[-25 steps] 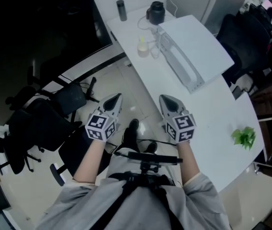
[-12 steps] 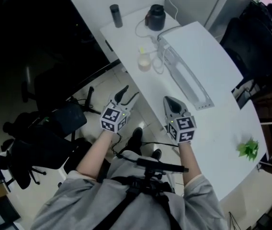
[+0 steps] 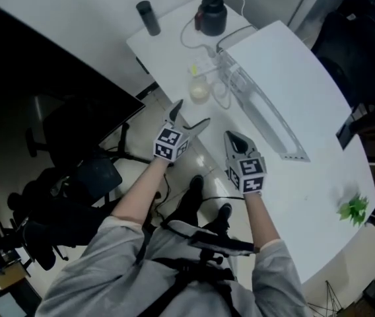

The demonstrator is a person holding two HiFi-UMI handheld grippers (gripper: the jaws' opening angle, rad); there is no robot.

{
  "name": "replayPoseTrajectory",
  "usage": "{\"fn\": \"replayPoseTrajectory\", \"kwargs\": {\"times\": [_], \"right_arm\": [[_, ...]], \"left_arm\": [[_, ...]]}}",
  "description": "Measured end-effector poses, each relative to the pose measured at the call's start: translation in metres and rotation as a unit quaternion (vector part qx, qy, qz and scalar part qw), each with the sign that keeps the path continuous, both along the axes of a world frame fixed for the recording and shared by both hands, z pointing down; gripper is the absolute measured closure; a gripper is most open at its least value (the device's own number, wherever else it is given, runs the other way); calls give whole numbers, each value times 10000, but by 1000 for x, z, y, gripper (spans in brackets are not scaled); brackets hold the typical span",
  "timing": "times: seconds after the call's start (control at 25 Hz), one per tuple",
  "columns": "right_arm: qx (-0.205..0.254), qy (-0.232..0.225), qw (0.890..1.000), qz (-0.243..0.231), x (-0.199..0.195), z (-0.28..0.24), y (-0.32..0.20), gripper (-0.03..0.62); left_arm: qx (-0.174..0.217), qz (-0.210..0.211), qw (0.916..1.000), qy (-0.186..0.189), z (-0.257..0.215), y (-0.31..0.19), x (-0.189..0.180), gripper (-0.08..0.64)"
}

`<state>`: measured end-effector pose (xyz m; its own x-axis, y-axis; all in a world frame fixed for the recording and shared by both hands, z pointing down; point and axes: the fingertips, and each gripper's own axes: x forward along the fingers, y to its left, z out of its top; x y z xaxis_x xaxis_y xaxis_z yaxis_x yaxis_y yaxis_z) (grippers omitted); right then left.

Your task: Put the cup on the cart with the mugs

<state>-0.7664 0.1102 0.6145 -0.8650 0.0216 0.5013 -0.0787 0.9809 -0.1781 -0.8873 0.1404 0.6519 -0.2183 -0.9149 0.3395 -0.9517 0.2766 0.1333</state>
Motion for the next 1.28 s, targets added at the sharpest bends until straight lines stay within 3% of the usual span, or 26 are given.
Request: {"fn": "replayPoseTrajectory", "kwargs": {"times": [0.48,0.68,1.0,1.08,1.12,1.16,1.28], "right_arm": [[-101,255,9990,345,-19,50,-29,589],[-189,295,9986,398,-20,61,-28,589],[-309,384,9974,518,-13,75,-30,589],[-318,402,9971,565,-12,75,-30,589],[-313,413,9970,576,-12,75,-30,589],[-306,423,9969,580,-11,76,-30,589],[-304,436,9968,597,-8,73,-32,589]], "left_arm": [[-389,-106,9992,26,76,-50,-60,-20],[-465,-40,9989,101,105,-59,-74,-20],[-448,189,9988,62,110,-77,-80,-18],[-536,170,9984,-37,109,-77,-81,15],[-577,129,9982,-102,109,-76,-84,110],[-602,97,9980,-153,109,-75,-86,135],[-646,90,9975,-263,109,-74,-87,140]]}}
